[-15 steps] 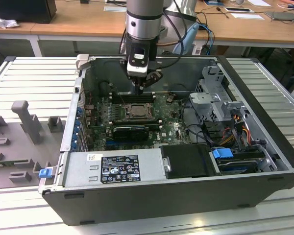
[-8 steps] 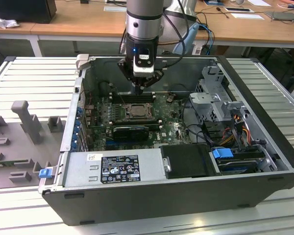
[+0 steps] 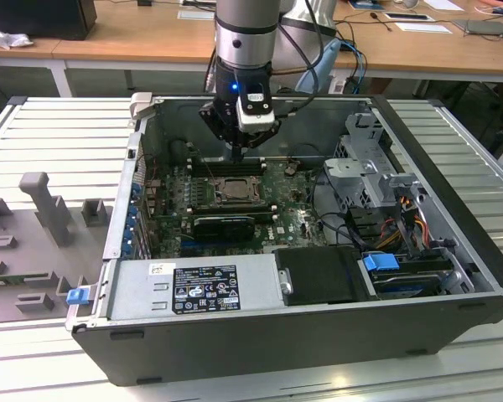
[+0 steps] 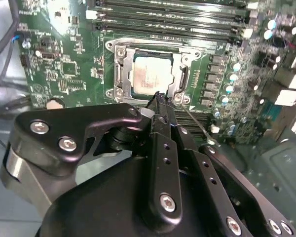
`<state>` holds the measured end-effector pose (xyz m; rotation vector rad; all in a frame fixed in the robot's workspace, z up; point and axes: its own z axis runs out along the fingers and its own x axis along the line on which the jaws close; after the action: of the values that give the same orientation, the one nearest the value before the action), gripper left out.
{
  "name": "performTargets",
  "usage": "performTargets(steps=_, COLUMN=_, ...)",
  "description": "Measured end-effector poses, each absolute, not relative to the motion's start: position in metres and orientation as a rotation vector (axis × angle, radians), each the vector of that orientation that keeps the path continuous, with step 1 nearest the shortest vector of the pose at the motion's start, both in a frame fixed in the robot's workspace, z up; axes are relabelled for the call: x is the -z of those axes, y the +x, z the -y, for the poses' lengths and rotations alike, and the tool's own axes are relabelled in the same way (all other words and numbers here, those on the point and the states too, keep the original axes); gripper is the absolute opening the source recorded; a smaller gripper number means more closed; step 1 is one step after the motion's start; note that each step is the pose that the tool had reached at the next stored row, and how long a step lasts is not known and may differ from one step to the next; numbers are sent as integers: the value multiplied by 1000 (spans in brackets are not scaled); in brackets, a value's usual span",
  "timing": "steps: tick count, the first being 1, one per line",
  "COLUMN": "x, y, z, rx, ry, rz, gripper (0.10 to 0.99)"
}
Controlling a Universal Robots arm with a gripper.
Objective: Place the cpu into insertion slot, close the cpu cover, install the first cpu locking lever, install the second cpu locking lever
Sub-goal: 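Install the first cpu locking lever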
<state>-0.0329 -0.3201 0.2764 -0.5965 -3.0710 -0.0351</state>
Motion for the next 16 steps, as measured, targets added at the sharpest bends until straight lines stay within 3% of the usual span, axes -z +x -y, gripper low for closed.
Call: performTargets(steps=16, x=-276, y=-34, z=320, rx=33, ry=-121, rz=3128, gripper=106)
